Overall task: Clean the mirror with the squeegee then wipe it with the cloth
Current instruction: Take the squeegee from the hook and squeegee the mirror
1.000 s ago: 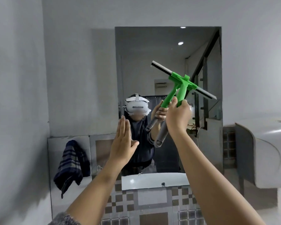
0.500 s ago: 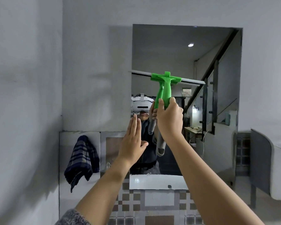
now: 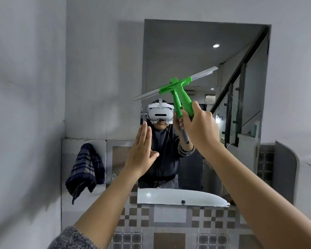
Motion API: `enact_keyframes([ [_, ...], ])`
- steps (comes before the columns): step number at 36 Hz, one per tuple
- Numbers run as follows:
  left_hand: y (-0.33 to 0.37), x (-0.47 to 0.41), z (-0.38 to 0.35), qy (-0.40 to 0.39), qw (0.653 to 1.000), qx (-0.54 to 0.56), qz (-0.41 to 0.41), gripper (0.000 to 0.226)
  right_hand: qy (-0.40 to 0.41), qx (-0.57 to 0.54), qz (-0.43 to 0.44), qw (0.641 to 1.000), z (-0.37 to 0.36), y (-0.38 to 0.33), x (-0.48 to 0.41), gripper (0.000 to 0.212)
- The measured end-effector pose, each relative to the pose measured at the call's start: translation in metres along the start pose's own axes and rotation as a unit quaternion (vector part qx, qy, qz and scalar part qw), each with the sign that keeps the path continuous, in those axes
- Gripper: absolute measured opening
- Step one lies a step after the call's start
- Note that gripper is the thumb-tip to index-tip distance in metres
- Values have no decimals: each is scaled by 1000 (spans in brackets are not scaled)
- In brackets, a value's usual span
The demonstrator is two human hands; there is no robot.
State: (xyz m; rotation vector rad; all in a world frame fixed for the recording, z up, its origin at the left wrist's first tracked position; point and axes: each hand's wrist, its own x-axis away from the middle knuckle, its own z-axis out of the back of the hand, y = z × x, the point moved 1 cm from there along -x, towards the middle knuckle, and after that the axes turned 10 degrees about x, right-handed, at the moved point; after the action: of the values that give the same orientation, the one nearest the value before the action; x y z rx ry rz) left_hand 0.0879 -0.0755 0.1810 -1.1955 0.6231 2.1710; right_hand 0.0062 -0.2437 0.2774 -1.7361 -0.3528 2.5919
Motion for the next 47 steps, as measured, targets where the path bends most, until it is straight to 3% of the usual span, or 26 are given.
enact_keyframes([
  [18, 6, -1, 2, -1, 1000, 9, 22, 99, -15, 149, 127, 981, 57, 56, -43, 31],
  [29, 11, 0, 4, -5, 999, 10, 34, 101, -29, 130, 85, 987, 65, 121, -32, 19],
  [47, 18, 1, 4, -5, 998, 14, 60, 93, -46, 58, -43, 996, 45, 158, 15, 33],
])
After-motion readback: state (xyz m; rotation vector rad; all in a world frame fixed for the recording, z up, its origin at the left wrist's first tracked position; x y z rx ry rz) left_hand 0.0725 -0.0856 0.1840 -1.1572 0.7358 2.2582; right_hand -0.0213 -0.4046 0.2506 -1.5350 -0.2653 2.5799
